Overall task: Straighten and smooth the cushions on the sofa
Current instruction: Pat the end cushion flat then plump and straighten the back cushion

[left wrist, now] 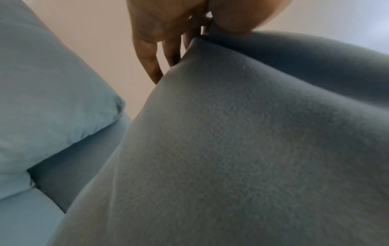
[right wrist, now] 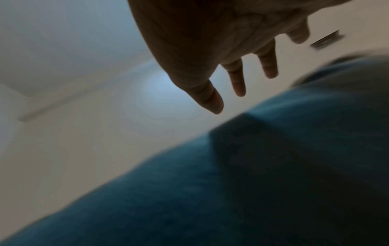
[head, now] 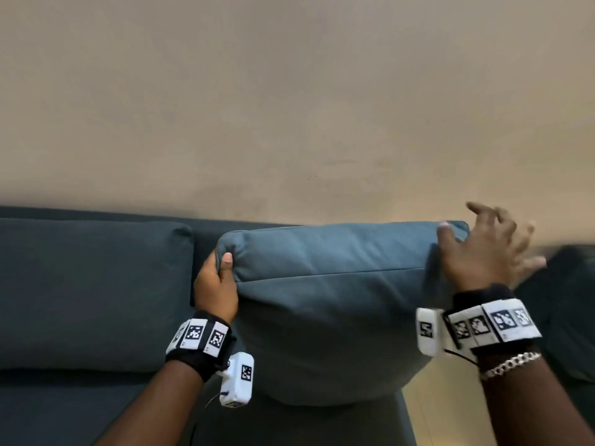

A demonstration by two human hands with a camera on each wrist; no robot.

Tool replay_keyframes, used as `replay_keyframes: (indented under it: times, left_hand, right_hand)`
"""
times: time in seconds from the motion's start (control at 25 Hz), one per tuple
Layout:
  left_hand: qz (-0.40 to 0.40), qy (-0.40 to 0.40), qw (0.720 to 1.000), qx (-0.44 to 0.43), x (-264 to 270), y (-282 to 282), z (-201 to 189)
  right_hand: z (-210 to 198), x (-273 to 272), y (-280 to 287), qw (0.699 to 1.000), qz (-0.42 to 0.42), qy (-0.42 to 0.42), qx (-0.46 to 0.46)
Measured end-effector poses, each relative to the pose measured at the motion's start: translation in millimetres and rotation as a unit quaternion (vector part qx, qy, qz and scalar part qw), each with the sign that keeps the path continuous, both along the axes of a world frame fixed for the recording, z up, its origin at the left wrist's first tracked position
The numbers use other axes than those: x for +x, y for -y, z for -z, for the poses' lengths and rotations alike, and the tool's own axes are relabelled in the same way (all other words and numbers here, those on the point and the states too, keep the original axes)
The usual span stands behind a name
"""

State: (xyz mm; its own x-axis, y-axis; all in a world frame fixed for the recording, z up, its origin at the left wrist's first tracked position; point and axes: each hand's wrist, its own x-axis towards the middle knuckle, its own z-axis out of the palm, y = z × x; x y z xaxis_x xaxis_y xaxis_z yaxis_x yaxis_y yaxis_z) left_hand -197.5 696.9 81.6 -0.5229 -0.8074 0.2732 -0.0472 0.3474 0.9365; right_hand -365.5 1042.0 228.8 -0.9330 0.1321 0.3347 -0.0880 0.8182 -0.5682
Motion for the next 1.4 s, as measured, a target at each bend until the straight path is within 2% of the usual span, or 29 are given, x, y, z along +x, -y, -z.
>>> replay_keyframes:
  times: [0.04,0.12,0.2,0.28,0.36,0.4,0.44,0.48,0.52,0.56,0.6,0.68,0.76,0.84,0.92,1.0,1.12,1.2,1.28,1.36,1.4]
  left_hand:
    - [-0.011,0.016,1.000,-0.005,-1.3,3.4,-7.5]
    - [-0.050,0.087,0.992,-0.077,-5.5,-3.8,-35.1]
    - [-0.049,0.162,0.955,-0.244,-12.5,-38.7,-71.6]
    - [0.066,0.184,0.903,-0.383,-24.6,-94.2,-102.1]
    - [0.179,0.225,0.852,-0.437,-42.6,-142.5,-112.7]
    - [0.191,0.245,0.837,-0.451,-52.7,-156.4,-115.1]
    - [0.179,0.258,0.835,-0.452,-61.3,-161.8,-118.7]
    - [0.153,0.266,0.843,-0.442,-67.9,-159.5,-120.0]
    - [0.123,0.262,0.860,-0.421,-70.7,-152.3,-119.5]
    - [0.099,0.237,0.879,-0.401,-71.0,-142.5,-116.7]
    - [0.084,0.208,0.894,-0.388,-69.7,-132.8,-111.1]
    - [0.066,0.171,0.907,-0.380,-64.8,-119.5,-98.5]
    - [0.049,0.158,0.913,-0.372,-59.9,-114.8,-90.8]
    - [0.023,0.126,0.929,-0.347,-59.9,-113.9,-91.7]
    - [-0.001,0.082,0.941,-0.327,-61.2,-113.4,-101.0]
    - [-0.004,0.012,0.954,-0.301,-61.8,-112.5,-122.8]
    - [-0.002,-0.130,0.970,-0.206,-53.5,-98.0,-157.4]
    - [-0.007,-0.209,0.967,-0.145,-37.8,-75.4,-175.3]
    - [-0.027,-0.259,0.960,-0.102,-15.6,-45.0,-176.8]
    - [-0.055,-0.257,0.963,-0.057,11.1,-18.3,-155.1]
    - [-0.073,-0.231,0.970,-0.032,24.5,-6.9,-132.0]
  right_hand:
    - [10.9,-9.3,-14.2,0.997,0.014,0.066,-0.034]
    - [35.8,-15.7,-20.1,0.986,-0.050,0.090,-0.133]
    - [52.3,-11.3,-5.2,0.982,-0.082,0.062,-0.155]
    - [53.4,-0.3,16.3,0.977,-0.108,0.032,-0.181]
    - [48.2,11.3,35.4,0.938,-0.215,0.003,-0.273]
    - [46.2,15.6,41.3,0.913,-0.261,-0.009,-0.314]
    - [49.5,15.4,44.0,0.898,-0.295,-0.023,-0.327]
    - [60.1,11.2,45.0,0.902,-0.308,-0.033,-0.301]
    - [76.6,4.2,44.3,0.919,-0.304,-0.034,-0.248]
    - [94.9,-0.7,44.4,0.935,-0.297,-0.009,-0.196]
    - [115.2,-1.4,45.6,0.940,-0.288,0.056,-0.171]
    - [158.1,5.1,53.9,0.922,-0.286,0.168,-0.201]
    - [175.1,20.0,71.1,0.918,-0.274,0.168,-0.231]
    - [167.9,26.8,83.5,0.936,-0.224,0.107,-0.249]
    - [147.5,23.8,86.6,0.940,-0.185,0.040,-0.285]
    - [118.7,16.0,88.4,0.931,-0.179,-0.010,-0.317]
    - [67.8,22.5,100.9,0.914,-0.212,-0.075,-0.339]
    - [34.2,32.0,117.8,0.911,-0.246,-0.107,-0.314]
    - [7.6,46.8,136.6,0.915,-0.278,-0.133,-0.261]
    - [5.4,60.4,155.7,0.917,-0.319,-0.152,-0.185]
    - [16.7,66.8,165.9,0.920,-0.336,-0.151,-0.137]
